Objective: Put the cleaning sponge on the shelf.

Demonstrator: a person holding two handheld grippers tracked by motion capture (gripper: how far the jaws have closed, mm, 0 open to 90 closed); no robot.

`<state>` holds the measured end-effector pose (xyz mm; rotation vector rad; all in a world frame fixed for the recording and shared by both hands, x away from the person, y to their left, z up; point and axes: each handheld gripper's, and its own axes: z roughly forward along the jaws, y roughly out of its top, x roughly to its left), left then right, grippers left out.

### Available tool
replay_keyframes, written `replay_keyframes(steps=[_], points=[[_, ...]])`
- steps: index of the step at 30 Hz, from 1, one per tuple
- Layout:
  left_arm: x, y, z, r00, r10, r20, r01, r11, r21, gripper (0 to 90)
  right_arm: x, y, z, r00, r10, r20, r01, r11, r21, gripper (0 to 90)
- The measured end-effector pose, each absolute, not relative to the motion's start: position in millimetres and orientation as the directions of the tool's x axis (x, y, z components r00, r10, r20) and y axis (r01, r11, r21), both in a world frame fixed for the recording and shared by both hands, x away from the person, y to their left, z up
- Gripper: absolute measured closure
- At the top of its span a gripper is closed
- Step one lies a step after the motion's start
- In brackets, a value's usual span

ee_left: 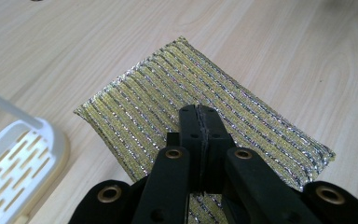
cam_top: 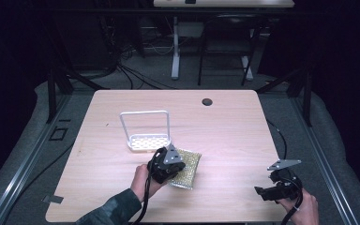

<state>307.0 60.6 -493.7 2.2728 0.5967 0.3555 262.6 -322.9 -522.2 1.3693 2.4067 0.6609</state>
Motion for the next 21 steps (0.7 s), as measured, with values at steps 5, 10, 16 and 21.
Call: replay_keyframes(steps=[5,10,16,21], points=[[307,71,-493,0.845,0.529,0.074,0.316,-0.605,0.731,90.0,263,-323,-523,-0.505,0.863,-0.028,0.732,0.446,0.515,14.0],[308,89,-492,0.837,0.544,0.059,0.337,-0.597,0.728,90.0,263,-323,-523,-0.506,0.862,-0.025,0.732,0.444,0.517,14.1],[310,114,-489,0.809,0.585,0.05,0.359,-0.561,0.746,90.0,263,-322,-523,-0.509,0.86,-0.027,0.731,0.449,0.514,14.0],[311,126,-487,0.802,0.596,0.041,0.37,-0.551,0.748,90.0,263,-322,-524,-0.508,0.861,-0.029,0.732,0.449,0.512,14.0]])
